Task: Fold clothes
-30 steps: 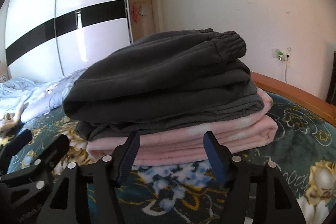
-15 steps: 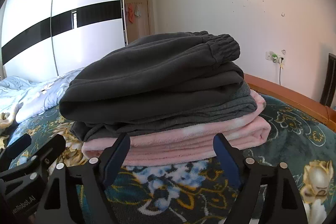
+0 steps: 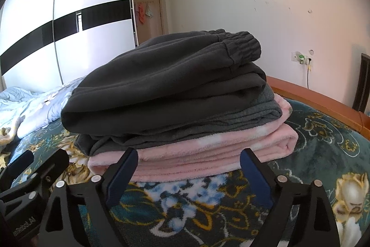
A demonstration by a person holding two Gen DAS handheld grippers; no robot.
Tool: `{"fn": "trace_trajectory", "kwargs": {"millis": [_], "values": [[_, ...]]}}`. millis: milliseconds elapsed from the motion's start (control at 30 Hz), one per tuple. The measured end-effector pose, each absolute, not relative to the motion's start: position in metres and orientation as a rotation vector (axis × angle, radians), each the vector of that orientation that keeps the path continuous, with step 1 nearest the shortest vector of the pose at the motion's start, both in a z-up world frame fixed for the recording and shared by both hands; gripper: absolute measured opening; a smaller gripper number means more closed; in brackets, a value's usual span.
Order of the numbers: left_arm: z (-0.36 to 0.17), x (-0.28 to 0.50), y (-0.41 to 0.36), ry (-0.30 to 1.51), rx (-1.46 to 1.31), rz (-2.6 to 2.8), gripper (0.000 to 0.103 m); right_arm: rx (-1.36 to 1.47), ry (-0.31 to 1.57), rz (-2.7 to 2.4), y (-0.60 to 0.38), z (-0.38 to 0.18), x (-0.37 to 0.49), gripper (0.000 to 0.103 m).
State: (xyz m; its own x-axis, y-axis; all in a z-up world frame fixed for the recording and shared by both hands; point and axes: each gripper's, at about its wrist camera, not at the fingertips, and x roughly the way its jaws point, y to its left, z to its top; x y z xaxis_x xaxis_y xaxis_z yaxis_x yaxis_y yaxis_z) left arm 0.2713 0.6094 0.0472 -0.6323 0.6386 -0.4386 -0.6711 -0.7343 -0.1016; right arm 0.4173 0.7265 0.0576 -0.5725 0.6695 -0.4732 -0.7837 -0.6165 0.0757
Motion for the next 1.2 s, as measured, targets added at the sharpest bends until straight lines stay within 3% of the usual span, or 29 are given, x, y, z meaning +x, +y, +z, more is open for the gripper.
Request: {"fn": "trace_trajectory", "kwargs": {"millis": [100,1200], "values": [[0.047,0.272,0.61,0.095,-0.589,2.314,0.099,-0.52,0.377,2.183,0.727,0.055,0.421,0.103],[0.044,0.274,0.612,0.122,-0.591,2.337,0.099,-0.568,0.395,2.166,0.74,0.051,0.421,0.103]]}}
